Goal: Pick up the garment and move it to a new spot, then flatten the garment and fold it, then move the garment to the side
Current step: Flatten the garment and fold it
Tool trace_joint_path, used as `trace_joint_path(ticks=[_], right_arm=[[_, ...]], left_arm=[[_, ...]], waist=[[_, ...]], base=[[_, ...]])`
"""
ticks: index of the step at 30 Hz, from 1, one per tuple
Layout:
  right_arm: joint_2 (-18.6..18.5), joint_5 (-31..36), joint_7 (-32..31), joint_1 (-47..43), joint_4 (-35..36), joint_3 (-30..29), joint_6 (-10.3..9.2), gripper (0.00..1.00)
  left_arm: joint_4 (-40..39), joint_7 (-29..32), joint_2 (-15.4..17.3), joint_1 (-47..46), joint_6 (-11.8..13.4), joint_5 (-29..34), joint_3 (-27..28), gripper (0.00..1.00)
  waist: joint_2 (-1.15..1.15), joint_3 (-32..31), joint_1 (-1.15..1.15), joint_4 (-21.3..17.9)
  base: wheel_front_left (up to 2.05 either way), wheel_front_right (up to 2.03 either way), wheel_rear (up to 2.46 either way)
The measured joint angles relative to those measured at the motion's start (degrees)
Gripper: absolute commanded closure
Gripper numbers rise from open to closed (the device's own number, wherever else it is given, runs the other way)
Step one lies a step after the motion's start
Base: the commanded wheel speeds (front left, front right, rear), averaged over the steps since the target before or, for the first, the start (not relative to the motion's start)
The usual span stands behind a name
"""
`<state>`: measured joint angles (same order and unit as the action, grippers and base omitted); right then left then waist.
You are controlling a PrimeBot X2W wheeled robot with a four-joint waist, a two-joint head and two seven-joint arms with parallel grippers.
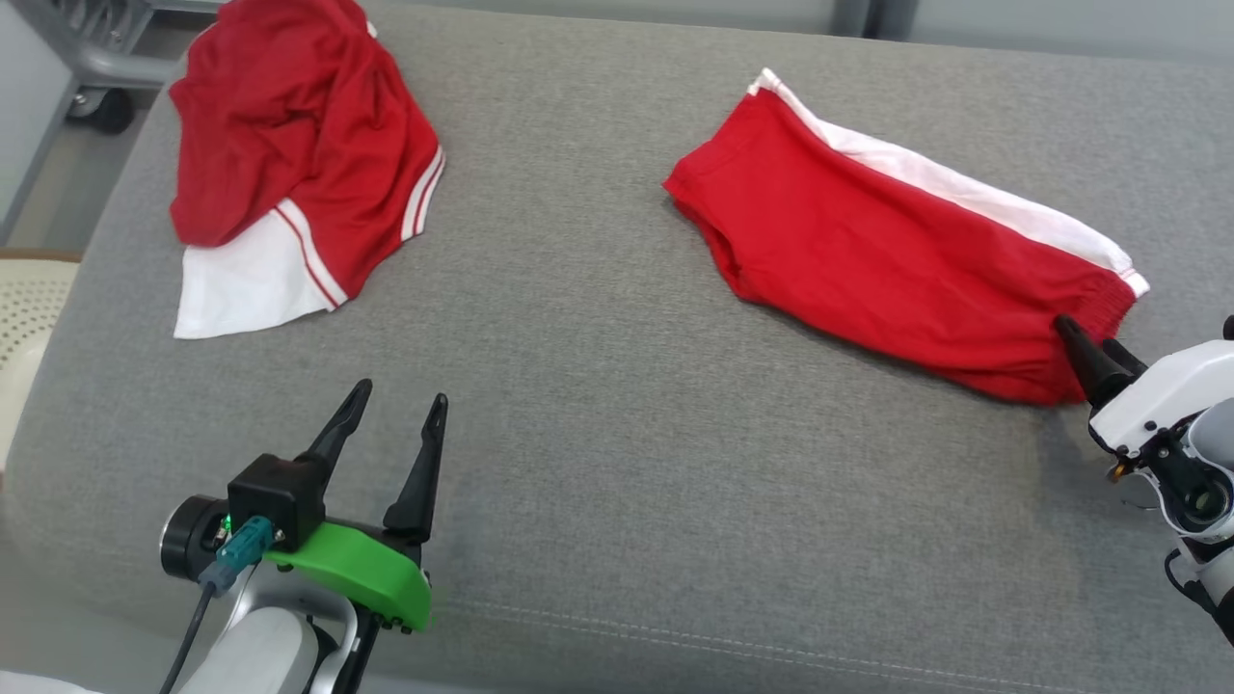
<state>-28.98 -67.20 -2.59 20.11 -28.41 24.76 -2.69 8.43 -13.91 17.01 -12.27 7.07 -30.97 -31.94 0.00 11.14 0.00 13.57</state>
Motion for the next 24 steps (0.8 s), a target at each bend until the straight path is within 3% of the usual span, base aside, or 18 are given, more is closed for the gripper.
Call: trace_joint_path(ticks=[12,24], right_arm=[[-2.60,-0.32,-7.12,3.60,-1.93,0.96,-0.84,0.00],[-3.08,-0.26,-10.17,4.72,-1.64,1.86,-0.34,0.00]], left_arm=[[-2.48,-0.33,-0.75,3.90,0.00,0.48,5.95,0.00],[-5.49,-0.34,-1.65,6.14,0.00,1.59,8.36,0.00]], waist=[[0.00,1.89,0.00,5.79],[0.00,2.59,0.00,2.92]], base=[[0.00,0.00,0.00],[0.00,0.00,0.00]])
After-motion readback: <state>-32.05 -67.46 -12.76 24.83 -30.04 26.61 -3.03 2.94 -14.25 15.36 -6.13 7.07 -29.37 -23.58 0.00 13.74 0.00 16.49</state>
